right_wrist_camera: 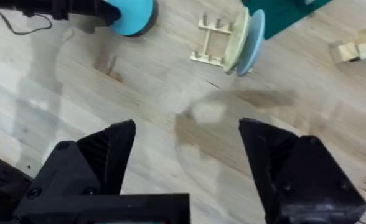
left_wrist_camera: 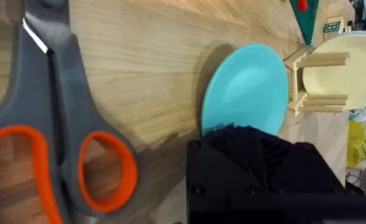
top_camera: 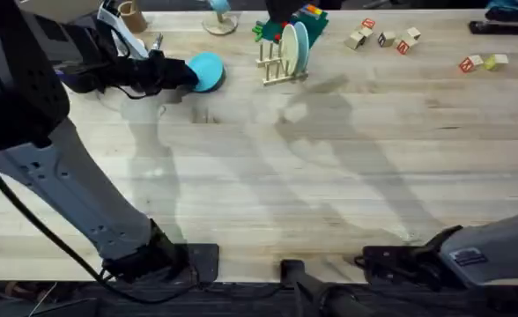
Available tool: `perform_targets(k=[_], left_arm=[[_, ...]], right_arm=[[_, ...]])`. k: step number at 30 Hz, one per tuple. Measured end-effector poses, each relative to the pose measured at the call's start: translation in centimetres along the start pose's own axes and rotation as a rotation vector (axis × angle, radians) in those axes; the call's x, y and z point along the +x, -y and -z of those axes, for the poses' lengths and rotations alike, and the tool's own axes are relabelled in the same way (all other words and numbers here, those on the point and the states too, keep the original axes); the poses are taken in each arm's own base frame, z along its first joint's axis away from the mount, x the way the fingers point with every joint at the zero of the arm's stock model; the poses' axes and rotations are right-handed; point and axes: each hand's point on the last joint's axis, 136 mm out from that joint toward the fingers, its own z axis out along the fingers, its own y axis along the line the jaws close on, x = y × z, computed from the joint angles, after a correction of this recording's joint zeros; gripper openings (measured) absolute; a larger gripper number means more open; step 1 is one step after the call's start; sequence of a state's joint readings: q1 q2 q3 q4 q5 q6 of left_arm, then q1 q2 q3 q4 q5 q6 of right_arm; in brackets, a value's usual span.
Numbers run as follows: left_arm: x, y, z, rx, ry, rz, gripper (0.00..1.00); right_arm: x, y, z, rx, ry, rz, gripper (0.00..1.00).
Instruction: Pick up the plates from the table one by one and place each into a slot on the dish rack.
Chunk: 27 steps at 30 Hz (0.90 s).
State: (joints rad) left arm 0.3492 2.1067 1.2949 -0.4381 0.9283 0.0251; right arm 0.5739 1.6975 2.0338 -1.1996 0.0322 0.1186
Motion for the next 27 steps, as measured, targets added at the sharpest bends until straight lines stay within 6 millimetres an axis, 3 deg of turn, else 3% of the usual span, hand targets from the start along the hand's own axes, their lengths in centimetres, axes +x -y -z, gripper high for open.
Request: perform_targets(k=[7,27], left_arm=[[0.0,-0.1,0.0,-0.003,0.000,0.002,0.039],[-0.3,-0.1,-0.3,0.026,0.001,-0.002,0.039]], right_arm=[[0.1,-0.8,-1.4,-0.041,-0.028,-0.001,0.996],[-0.1,-1.0,-1.5,-0.054,-0.024,0.001,0.996]])
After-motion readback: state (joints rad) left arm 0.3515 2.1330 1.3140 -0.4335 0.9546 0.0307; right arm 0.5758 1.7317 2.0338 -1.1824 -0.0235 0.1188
